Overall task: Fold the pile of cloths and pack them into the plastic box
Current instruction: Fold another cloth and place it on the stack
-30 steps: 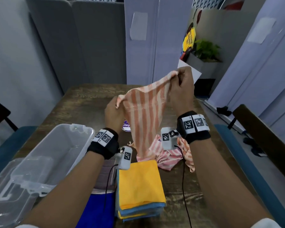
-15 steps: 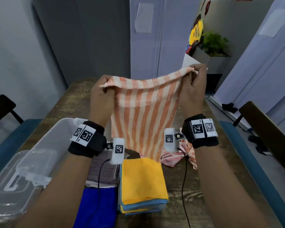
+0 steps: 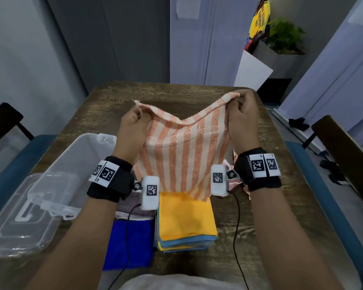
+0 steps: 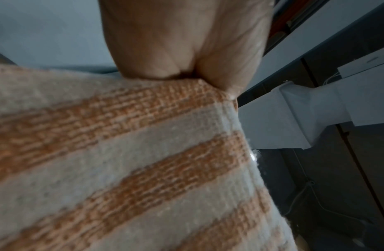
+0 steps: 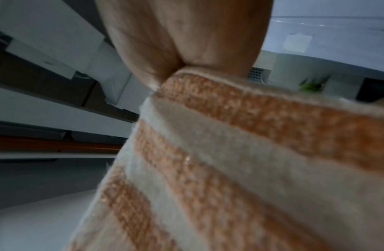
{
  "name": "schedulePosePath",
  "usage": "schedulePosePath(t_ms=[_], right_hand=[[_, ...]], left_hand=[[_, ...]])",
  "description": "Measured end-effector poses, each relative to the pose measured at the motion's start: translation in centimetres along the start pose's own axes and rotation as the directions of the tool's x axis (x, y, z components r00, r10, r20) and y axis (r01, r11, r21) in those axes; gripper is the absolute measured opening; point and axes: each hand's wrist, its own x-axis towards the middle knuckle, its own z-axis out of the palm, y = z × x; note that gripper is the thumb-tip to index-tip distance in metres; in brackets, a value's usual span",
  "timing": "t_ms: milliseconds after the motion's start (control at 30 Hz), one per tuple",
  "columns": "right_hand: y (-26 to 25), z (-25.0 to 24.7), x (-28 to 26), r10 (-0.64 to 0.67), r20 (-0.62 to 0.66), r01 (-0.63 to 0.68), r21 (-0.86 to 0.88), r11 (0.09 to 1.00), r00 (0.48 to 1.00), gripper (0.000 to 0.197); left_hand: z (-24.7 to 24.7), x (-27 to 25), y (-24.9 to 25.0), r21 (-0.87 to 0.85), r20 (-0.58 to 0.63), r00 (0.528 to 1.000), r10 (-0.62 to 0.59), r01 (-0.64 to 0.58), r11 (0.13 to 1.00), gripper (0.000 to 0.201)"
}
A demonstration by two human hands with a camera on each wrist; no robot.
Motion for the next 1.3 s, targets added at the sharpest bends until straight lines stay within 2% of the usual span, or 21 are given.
schedulePosePath(t_ms=[100,167,233,300,400,500,567,600,633,667,733,767,833,933,967,1033,1100,1133,1200,1267,1300], right_hand=[[1.5,0.5,-0.7,0.095,0.074,-0.092,-0.040,0.995,0.993,0.006],[3.6,0.7,-1.4,0.198,0.164,-0.186,-0.085,0.979,0.966,0.006],[6.2,0.5,-2.6,0.334,0.262,-0.299,-0.164,0.940,0.906,0.007],[8.7,0.0,-4.1,0.440,0.336,-0.380,-0.232,0.895,0.833,0.007],[11.4,-0.7,-6.2,0.527,0.420,-0.358,-0.418,0.835,0.738,0.010],[14.0,-1.1,-8.2,0.631,0.429,-0.368,-0.550,0.750,0.646,0.015],[15.5,-1.2,-9.4,0.685,0.420,-0.433,-0.549,0.714,0.595,0.017],[16.0,-1.0,-10.0,0.690,0.425,-0.438,-0.549,0.711,0.586,0.020],[16.2,-0.9,-10.4,0.686,0.441,-0.428,-0.552,0.716,0.579,0.022],[16.2,-0.7,-10.6,0.672,0.462,-0.403,-0.554,0.728,0.579,0.024],[15.8,-0.2,-10.9,0.631,0.495,-0.362,-0.535,0.763,0.597,0.026],[15.6,0.1,-11.0,0.619,0.515,-0.385,-0.494,0.780,0.593,0.025],[15.2,0.5,-11.1,0.579,0.577,-0.461,-0.356,0.813,0.576,0.028],[14.9,0.7,-11.0,0.541,0.599,-0.521,-0.230,0.822,0.591,0.034],[14.8,0.5,-10.9,0.548,0.588,-0.535,-0.219,0.816,0.595,0.033],[14.9,0.1,-10.9,0.588,0.567,-0.580,-0.223,0.784,0.577,0.033],[16.1,-0.6,-11.1,0.659,0.515,-0.554,-0.367,0.747,0.548,0.030],[17.1,-1.0,-11.3,0.695,0.455,-0.492,-0.494,0.717,0.556,0.027],[18.9,-1.6,-11.9,0.745,0.317,-0.330,-0.746,0.578,0.587,0.025],[20.0,-1.8,-12.9,0.795,0.238,-0.255,-0.863,0.437,0.558,0.033],[20.5,-1.7,-13.4,0.821,0.226,-0.246,-0.883,0.400,0.525,0.039]], left_hand=[[0.0,-0.4,-1.7,0.027,0.036,0.997,-0.071,0.070,0.997,0.025],[0.1,-0.8,-3.4,0.055,0.088,0.984,-0.156,0.152,0.987,0.025],[0.0,-1.6,-5.4,0.212,0.183,0.956,-0.229,0.189,0.959,0.026],[-0.2,-2.6,-8.1,0.399,0.254,0.911,-0.325,0.207,0.893,0.027],[-0.5,-3.9,-11.2,0.520,0.280,0.816,-0.505,0.313,0.794,0.032],[-0.7,-4.9,-13.8,0.690,0.310,0.744,-0.592,0.253,0.678,0.030],[-1.0,-5.4,-15.1,0.803,0.311,0.700,-0.643,0.168,0.572,0.013],[-1.1,-5.6,-16.2,0.831,0.318,0.691,-0.650,0.127,0.542,0.023],[-1.0,-5.9,-16.5,0.833,0.345,0.679,-0.648,0.096,0.545,0.037],[-0.6,-6.1,-16.6,0.801,0.394,0.683,-0.616,0.074,0.594,0.048],[0.8,-6.6,-15.7,0.667,0.493,0.699,-0.518,0.079,0.741,0.059],[1.7,-6.8,-14.8,0.593,0.536,0.701,-0.470,0.082,0.801,0.057],[3.1,-6.8,-14.7,0.500,0.565,0.726,-0.392,0.076,0.863,0.045],[3.8,-6.3,-14.7,0.452,0.456,0.832,-0.317,0.091,0.888,0.022],[3.9,-6.1,-14.7,0.445,0.435,0.842,-0.320,0.108,0.889,0.021],[3.9,-5.8,-14.8,0.463,0.445,0.829,-0.340,0.112,0.879,0.024],[3.6,-5.7,-15.3,0.480,0.460,0.806,-0.371,0.126,0.868,0.026],[3.5,-5.8,-15.6,0.472,0.462,0.800,-0.383,0.144,0.870,0.026],[3.3,-6.2,-15.9,0.439,0.474,0.788,-0.393,0.175,0.881,0.023],[3.3,-6.5,-15.9,0.380,0.486,0.775,-0.405,0.230,0.896,0.023],[3.4,-6.6,-15.7,0.348,0.489,0.771,-0.407,0.255,0.902,0.025]])
